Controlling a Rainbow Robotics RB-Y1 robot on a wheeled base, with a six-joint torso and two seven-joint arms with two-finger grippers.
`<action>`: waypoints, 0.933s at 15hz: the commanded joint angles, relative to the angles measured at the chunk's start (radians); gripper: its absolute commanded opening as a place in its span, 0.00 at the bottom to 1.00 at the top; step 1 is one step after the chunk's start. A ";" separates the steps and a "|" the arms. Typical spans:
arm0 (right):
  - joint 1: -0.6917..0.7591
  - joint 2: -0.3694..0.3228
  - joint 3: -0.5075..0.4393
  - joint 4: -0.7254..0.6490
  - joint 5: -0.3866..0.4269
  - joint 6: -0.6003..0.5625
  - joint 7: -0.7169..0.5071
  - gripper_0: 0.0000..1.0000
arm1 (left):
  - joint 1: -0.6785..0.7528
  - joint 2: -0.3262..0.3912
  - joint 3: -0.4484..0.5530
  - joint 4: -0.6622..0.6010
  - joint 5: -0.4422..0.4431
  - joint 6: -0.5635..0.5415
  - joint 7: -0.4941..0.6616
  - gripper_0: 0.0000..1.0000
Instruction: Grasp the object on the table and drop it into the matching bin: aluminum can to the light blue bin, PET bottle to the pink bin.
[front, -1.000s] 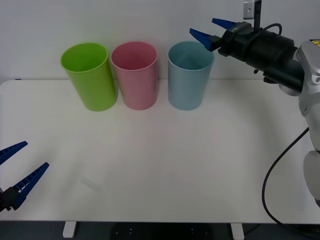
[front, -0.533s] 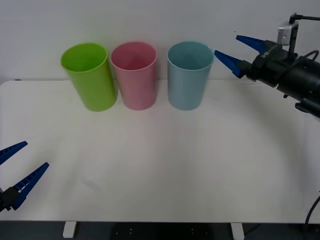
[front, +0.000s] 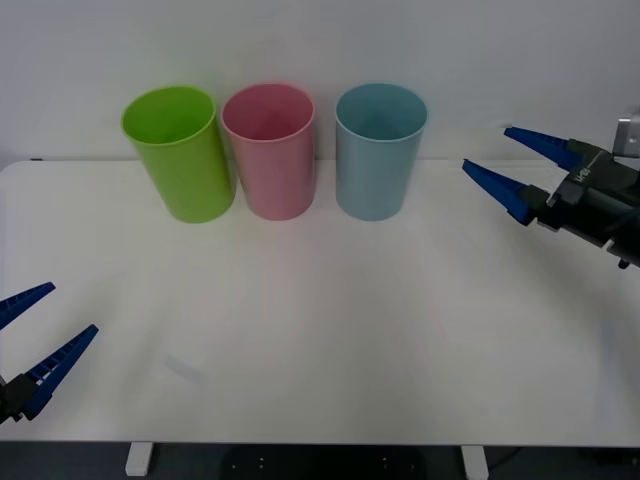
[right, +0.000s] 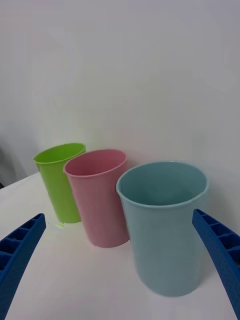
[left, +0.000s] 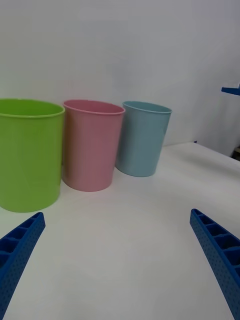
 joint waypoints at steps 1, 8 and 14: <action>0.105 0.001 -0.033 -0.090 -0.002 -0.001 0.017 1.00 | 0.000 0.000 0.000 0.000 0.000 0.000 0.000 1.00; 0.345 0.005 -0.072 -0.205 -0.071 -0.004 0.258 1.00 | 0.000 0.000 0.000 0.000 0.000 0.000 0.000 1.00; 0.515 0.035 -0.132 -0.281 -0.089 -0.015 0.278 1.00 | 0.000 0.000 0.000 0.000 0.000 0.000 0.000 1.00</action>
